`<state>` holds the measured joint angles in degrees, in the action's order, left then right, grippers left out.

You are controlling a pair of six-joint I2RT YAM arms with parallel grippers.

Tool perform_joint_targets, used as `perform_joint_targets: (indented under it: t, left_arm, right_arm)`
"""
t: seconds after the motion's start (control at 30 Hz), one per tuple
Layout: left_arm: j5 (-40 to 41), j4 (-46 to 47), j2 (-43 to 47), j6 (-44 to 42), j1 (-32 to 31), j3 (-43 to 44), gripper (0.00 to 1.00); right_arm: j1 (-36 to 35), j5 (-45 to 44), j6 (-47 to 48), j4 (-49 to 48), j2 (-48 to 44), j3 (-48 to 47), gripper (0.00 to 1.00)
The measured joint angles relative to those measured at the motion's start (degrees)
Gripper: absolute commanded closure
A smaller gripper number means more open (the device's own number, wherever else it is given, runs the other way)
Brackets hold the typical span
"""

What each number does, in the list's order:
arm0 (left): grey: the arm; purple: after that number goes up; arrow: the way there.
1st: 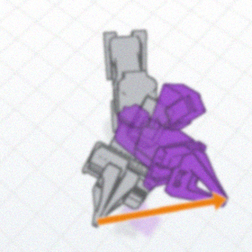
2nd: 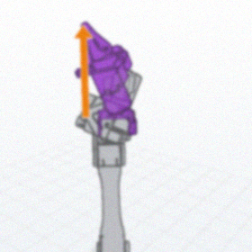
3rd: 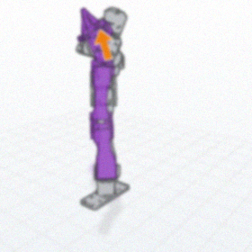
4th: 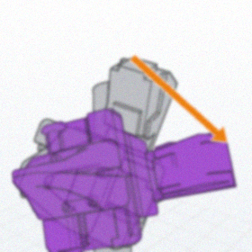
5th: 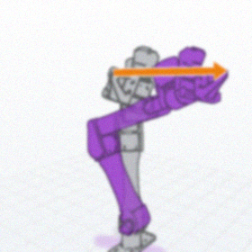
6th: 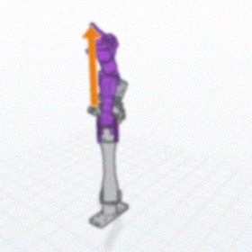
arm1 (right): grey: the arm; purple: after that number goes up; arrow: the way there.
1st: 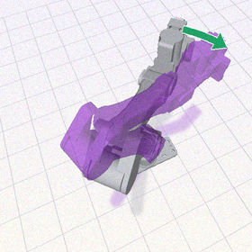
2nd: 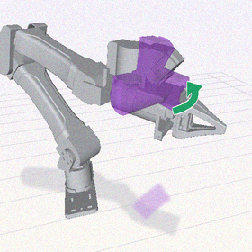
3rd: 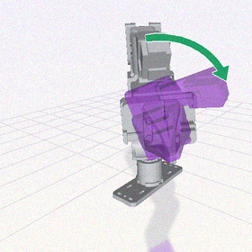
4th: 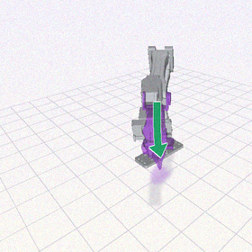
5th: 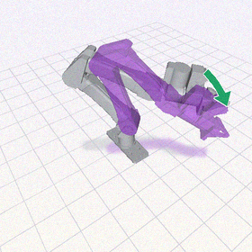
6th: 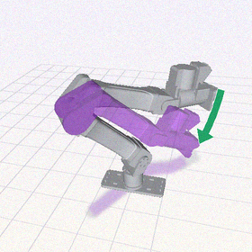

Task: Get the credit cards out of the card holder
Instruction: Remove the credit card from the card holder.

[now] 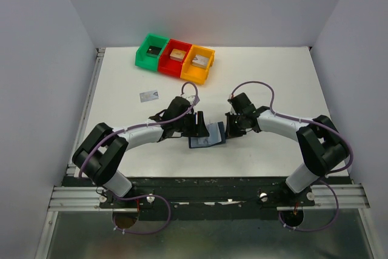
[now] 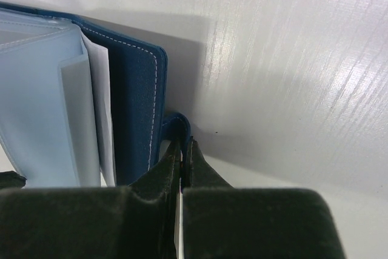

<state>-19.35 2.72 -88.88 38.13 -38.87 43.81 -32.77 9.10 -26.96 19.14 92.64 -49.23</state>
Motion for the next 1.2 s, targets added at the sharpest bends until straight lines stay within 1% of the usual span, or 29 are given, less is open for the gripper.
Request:
perform_joint_targets:
  t: [0.17,0.23,0.3,0.33,0.4,0.53,0.63,0.87,0.97,1.2]
  left_arm:
    - [0.72,-1.33,0.02,-0.20,0.00,0.13,0.33]
    - [0.72,-1.95,-0.15,-0.28,0.00,0.57,0.33]
    - [0.72,-2.14,-0.50,-0.44,0.00,1.09,0.33]
    - [0.72,-2.23,-0.70,-0.48,-0.02,1.36,0.32]
    - [0.74,-2.32,-1.16,-0.63,-0.11,1.95,0.32]
    - [0.76,-3.15,-1.57,-1.05,-0.15,2.71,0.31]
    - [0.76,-3.45,-1.79,-1.27,-0.26,2.97,0.31]
    - [0.76,-4.52,-2.67,-1.79,-0.59,4.17,0.30]
    - [0.76,-4.66,-3.19,-2.01,-1.03,4.55,0.30]
    - [0.79,-5.29,-3.32,-2.23,-1.66,4.55,0.30]
  right_arm:
    - [0.00,0.00,-0.02,0.02,0.00,0.04,0.85]
    - [0.00,0.00,0.00,0.04,-0.07,0.07,0.78]
    - [0.00,-0.02,0.00,0.09,-0.20,0.11,0.70]
    - [0.00,-0.04,0.00,0.13,-0.26,0.13,0.63]
    - [0.00,-0.35,0.00,0.37,-0.42,0.15,0.56]
    - [0.13,-1.20,0.00,0.92,-1.53,0.24,0.46]
    - [0.13,-1.97,-0.02,1.66,-3.04,0.31,0.40]
    - [0.13,-3.39,-0.24,3.39,-9.16,0.33,0.31]
    - [0.13,-3.41,-0.26,3.98,-11.32,-0.22,0.30]
    - [0.13,-2.54,-0.04,4.52,-9.99,-5.16,0.27]
